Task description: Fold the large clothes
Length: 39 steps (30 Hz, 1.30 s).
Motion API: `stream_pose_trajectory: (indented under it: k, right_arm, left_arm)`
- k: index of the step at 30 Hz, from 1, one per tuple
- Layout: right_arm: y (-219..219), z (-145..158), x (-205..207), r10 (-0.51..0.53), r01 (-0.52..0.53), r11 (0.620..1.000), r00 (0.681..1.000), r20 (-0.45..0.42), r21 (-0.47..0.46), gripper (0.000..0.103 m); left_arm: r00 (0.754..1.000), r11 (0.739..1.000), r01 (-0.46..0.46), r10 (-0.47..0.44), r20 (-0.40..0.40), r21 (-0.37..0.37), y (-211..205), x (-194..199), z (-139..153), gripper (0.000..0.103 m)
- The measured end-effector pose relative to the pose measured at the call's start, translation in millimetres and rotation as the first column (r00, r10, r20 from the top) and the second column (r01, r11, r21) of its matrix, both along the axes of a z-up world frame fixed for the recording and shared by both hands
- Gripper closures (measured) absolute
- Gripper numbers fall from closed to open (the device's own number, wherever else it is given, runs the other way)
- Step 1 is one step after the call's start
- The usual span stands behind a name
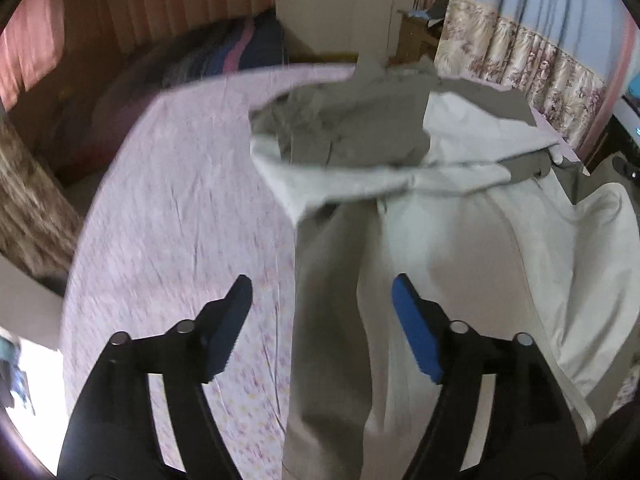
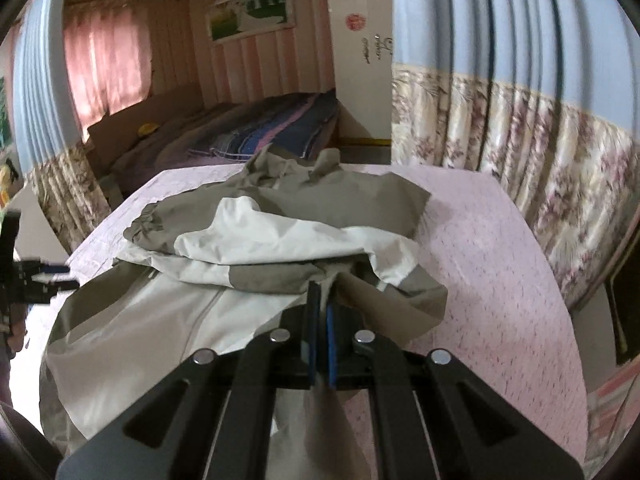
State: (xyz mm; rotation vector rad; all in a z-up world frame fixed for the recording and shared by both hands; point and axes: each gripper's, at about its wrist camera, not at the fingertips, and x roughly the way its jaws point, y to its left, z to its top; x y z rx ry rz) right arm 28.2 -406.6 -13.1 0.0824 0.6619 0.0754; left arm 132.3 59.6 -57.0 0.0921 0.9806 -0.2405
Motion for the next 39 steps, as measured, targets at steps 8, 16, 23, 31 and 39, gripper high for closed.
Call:
stream_pose_trajectory:
  k: [8,16,23,31,39]
  right_arm:
    - [-19,-11,-24,-0.085,0.086,0.996,0.996,-0.019,0.034,0.1]
    - [-19,-7,-27,-0.094,0.093,0.995,0.996,0.01,0.034,0.1]
    - [-23,13,-8,-0.095,0.094,0.995,0.993,0.076,0.023,0.1]
    - [-62,58,74,-0.136,0.139,0.99,0.98,0.145,-0.009,0.1]
    - [-87,19,231,-0.148,0.145,0.988,0.987,-0.055,-0.06,0.1]
  left_arm:
    - [0.974,0.998,0.032,-0.042,-0.225,-0.048,10,-18,-56,0.054]
    - [0.989,0.99,0.132,-0.134,-0.057,-0.048,-15,-21,-15,0.102]
    - [0.981,0.961,0.182,-0.164,0.1,-0.21,-10,13,50,0.101]
    - [0.971,0.973,0.172,-0.14,0.192,-0.156,-20,98,88,0.1]
    - [0.993,0.977,0.114,-0.112,0.023,-0.18,-27,245,50,0.099]
